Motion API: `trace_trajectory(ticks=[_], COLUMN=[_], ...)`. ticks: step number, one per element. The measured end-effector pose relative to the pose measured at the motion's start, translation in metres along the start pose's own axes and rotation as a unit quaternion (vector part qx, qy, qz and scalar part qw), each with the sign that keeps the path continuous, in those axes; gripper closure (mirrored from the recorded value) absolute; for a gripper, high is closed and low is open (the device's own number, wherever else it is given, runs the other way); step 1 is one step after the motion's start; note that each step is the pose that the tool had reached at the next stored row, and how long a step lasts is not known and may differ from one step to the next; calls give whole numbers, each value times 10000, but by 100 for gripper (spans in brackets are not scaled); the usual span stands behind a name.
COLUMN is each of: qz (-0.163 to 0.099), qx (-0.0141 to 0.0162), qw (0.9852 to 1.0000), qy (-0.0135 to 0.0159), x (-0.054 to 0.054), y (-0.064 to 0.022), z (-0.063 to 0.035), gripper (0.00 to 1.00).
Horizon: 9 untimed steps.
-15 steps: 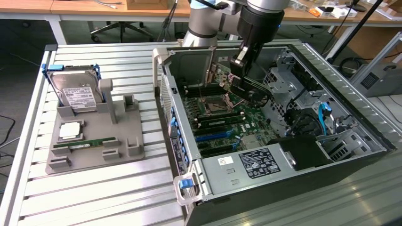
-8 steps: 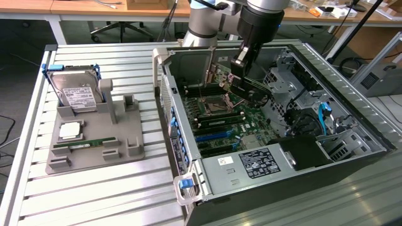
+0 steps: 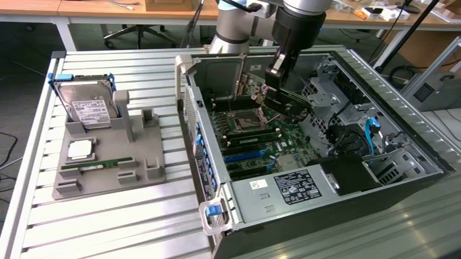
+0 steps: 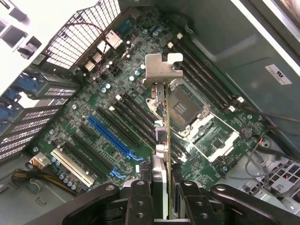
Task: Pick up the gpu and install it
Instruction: 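Insert the gpu into the slot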
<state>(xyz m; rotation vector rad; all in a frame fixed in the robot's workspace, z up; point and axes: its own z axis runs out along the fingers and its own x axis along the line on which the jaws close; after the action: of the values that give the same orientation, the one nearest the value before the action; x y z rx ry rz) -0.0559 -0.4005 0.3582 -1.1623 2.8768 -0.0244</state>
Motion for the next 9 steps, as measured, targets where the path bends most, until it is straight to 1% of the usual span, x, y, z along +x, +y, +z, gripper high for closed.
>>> trace_trajectory(ticks=[9], qz=[-134], qx=[-4], qw=[9999], qy=[-4], x=[0], y=[0], z=[1], gripper=[73])
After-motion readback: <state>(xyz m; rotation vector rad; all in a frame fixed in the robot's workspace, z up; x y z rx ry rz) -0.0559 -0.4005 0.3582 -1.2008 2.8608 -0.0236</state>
